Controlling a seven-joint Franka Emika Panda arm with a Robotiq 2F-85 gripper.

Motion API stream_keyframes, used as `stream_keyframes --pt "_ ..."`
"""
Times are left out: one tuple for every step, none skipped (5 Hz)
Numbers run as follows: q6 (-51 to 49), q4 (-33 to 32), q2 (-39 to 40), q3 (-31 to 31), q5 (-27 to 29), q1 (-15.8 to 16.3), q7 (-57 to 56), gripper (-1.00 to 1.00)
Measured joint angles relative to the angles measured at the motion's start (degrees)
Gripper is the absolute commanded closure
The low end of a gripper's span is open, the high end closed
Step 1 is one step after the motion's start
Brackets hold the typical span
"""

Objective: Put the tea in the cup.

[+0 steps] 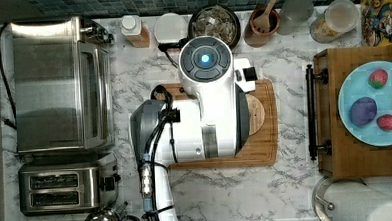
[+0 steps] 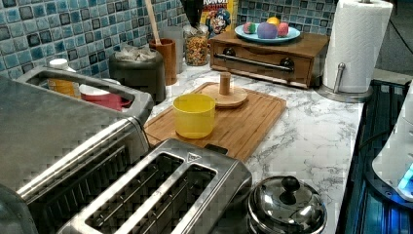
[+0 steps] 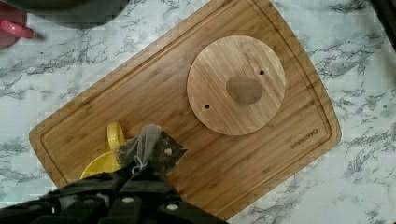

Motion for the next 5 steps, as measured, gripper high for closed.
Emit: stream_keyframes --pt "-0.06 -0.39 0.07 0.45 -0.06 -0.34 -0.01 1.00" --pt "0.38 -0.56 0.54 0.39 -0.14 -0.35 -0.01 1.00" --pt "1.50 -0.62 1.13 0.38 -0.12 -0.39 -0.65 1.00" --pt "4.04 -1.34 1.27 0.41 1.16 -0.14 -3.35 1.00" --pt "7.75 -3.86 0.66 1.56 1.23 0.00 -8.56 1.00"
